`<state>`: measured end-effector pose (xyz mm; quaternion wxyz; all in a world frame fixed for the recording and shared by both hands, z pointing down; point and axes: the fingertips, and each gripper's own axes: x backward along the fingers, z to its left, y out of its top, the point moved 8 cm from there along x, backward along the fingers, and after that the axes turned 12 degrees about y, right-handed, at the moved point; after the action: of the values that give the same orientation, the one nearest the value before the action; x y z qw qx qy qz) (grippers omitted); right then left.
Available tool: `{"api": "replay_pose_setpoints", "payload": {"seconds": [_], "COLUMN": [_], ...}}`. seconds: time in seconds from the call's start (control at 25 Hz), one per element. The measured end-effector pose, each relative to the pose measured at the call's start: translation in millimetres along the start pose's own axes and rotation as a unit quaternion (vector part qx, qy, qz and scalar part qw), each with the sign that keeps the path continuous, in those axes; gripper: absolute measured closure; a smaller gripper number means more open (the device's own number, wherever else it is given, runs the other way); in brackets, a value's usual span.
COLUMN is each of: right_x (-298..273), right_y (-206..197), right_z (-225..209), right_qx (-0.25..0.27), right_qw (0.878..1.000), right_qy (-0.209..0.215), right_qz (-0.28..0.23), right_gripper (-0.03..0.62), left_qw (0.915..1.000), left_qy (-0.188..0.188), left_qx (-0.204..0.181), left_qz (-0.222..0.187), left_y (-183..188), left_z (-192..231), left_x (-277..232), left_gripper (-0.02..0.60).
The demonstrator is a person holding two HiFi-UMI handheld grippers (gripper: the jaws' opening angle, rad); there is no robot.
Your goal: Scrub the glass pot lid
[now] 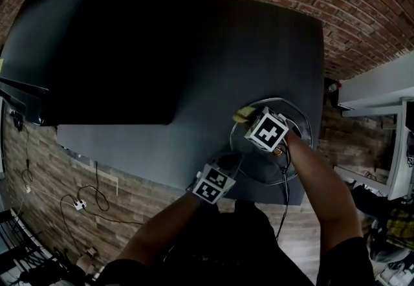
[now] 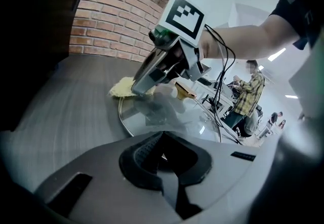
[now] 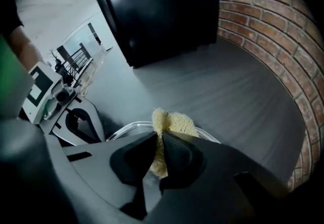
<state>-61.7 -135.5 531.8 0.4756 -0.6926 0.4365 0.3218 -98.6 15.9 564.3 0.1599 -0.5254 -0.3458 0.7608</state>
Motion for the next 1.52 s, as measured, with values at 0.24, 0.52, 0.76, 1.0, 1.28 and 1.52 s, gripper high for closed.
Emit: {"api": "replay_pose_setpoints", "payload": {"seconds": [0.24,0.52,0.76,1.0,1.28,1.52], "right_x": [-17,-22,-24,-17,0,6], "right_y": [-1,-13,-18,-13,-11,-9], "right_z": [38,69,81,61,17,-7], "right_qx": [0.062,0.098,0.112,0.069,-0.013,-0.102], "right_qw": [0.997,0.99,0.985,0.991,0.998,0.99], "right_qy": [0.033,0.076,0.092,0.089,0.064,0.098], "right_qz": [0.034,0.073,0.094,0.065,0.016,-0.003], "right_gripper": [0.553,0.553,0.553,0.553,0.553,0.553], "left_qw": [1.0,1.0,1.0,1.0,1.0,1.0], "left_qy": [0.002,0.005,0.007,0.006,0.005,0.003], "left_qx": [0.0,0.0,-0.001,0.0,0.001,0.002], "left_qz": [-0.003,-0.004,-0.005,-0.005,-0.003,-0.002], "left_y": [0,0,0,1,1,1], "left_z": [0,-2,-2,-1,-3,-2], "left_x": [0,0,2,2,0,0], "left_gripper": [0.551,0.551,0.551,0.551,0.551,0.551]}}
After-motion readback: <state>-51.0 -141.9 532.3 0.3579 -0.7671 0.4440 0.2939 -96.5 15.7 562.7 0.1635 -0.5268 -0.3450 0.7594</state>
